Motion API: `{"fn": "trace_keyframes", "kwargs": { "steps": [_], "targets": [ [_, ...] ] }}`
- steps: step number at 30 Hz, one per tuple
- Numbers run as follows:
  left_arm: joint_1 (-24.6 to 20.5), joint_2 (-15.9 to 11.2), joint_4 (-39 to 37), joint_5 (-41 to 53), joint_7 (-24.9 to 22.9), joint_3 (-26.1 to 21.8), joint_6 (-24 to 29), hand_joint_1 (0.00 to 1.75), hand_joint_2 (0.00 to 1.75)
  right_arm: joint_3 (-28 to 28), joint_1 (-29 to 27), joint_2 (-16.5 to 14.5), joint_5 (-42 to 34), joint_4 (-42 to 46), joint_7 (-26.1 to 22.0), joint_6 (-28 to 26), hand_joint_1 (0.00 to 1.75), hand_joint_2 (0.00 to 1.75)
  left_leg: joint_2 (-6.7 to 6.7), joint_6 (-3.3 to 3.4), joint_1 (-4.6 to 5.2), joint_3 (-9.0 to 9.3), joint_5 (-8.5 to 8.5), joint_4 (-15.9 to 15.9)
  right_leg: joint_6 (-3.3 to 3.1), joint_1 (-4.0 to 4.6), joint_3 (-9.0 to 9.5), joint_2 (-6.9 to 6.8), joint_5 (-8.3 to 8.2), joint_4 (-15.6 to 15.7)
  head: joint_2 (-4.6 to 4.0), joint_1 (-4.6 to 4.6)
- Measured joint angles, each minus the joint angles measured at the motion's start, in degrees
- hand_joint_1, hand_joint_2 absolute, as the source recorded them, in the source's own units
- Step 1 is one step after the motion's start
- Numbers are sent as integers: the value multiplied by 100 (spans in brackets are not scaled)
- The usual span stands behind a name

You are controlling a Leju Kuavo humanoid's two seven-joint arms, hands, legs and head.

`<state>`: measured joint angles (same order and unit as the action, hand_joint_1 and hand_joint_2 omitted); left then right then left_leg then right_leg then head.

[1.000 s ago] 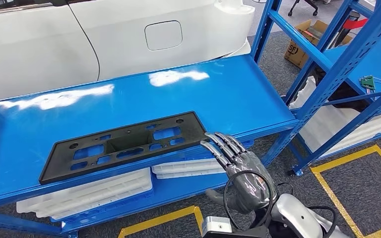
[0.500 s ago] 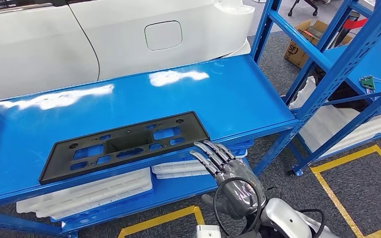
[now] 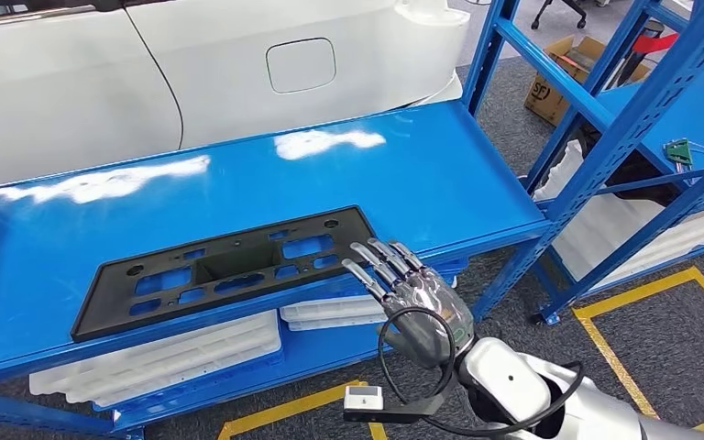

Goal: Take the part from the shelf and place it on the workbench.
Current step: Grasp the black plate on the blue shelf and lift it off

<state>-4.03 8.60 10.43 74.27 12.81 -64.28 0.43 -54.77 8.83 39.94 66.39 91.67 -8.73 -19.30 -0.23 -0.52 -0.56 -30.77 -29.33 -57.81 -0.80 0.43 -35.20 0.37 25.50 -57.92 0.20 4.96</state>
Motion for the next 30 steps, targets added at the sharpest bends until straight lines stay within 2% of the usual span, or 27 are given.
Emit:
{"fn": "trace_keyframes", "kwargs": {
  "steps": [12,19,30],
  "targets": [
    [-5,-1,0,-34,-1,0,-34,0,0,-353,739,68,79,-510,234,182,0,175,-2,0,0,1,0,0,0,1,1,-1,0,0,0,1],
    [-5,-1,0,-78,0,0,-26,0,0,-363,898,56,25,-618,269,191,0,175,-2,0,-1,1,0,0,0,1,0,-1,0,0,0,1],
    [-5,-48,0,-166,0,-7,18,0,0,-516,839,14,-45,-508,106,180,0,175,-2,0,-1,1,0,0,0,2,0,-1,0,0,0,1]
  ]
}}
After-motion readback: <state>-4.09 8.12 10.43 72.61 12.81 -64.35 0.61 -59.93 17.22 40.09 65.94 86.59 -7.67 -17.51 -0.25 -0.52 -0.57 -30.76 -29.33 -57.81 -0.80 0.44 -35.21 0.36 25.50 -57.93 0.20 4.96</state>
